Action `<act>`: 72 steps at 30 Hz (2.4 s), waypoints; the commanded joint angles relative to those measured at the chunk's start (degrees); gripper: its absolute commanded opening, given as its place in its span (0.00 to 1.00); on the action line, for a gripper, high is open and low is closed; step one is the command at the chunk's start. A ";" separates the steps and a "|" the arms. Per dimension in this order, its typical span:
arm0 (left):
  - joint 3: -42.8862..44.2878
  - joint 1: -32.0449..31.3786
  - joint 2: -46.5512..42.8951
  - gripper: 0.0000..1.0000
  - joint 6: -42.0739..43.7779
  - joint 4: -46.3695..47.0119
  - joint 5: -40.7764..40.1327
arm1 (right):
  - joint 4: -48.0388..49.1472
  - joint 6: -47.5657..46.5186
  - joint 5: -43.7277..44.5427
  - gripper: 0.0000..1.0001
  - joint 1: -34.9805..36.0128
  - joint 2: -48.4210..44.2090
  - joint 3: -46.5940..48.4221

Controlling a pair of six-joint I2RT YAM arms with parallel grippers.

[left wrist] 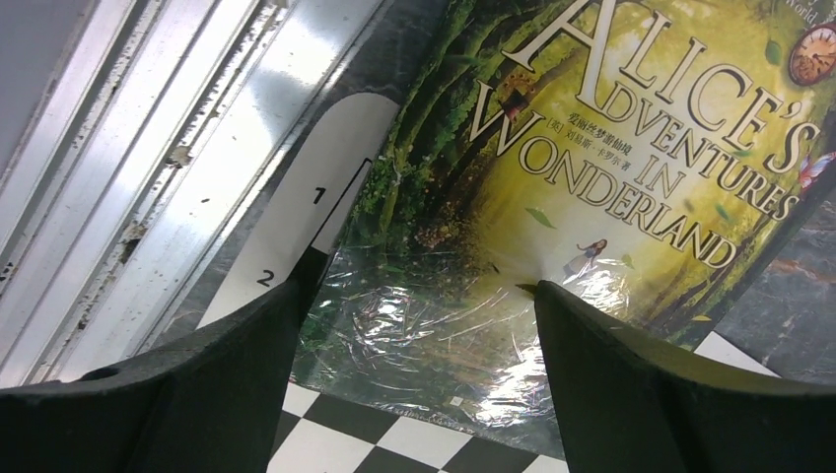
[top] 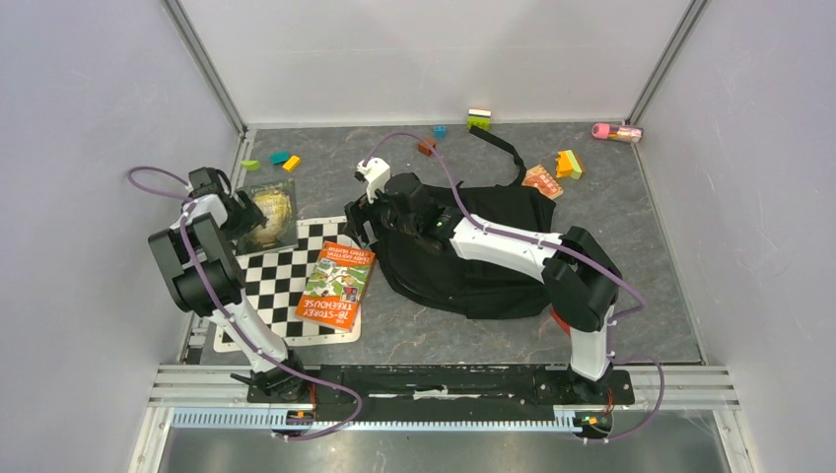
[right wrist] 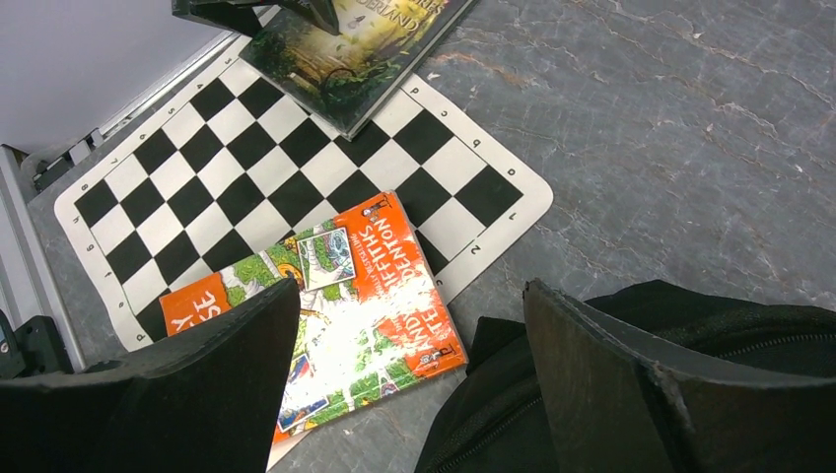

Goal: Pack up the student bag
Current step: Move the book to the center of the board.

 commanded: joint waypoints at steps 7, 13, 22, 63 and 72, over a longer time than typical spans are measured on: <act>0.40 -8.67 1.45 0.72 3.83 -2.74 0.33 | 1.41 -0.43 1.89 0.85 0.33 4.98 5.89; -0.66 -15.41 0.12 0.59 6.83 -4.80 -2.77 | -0.16 0.02 0.54 0.85 0.28 12.32 14.44; -0.77 -19.75 -2.79 0.50 9.15 -6.52 -3.62 | 1.51 6.20 -3.62 0.89 -3.24 23.85 25.93; -0.99 -13.43 -2.96 0.69 -5.44 2.79 11.12 | 21.41 28.00 -16.69 0.79 -4.18 46.67 39.95; -6.71 -13.43 -13.89 0.61 -7.20 4.82 14.42 | 27.84 26.72 -19.05 0.69 -3.53 32.48 25.70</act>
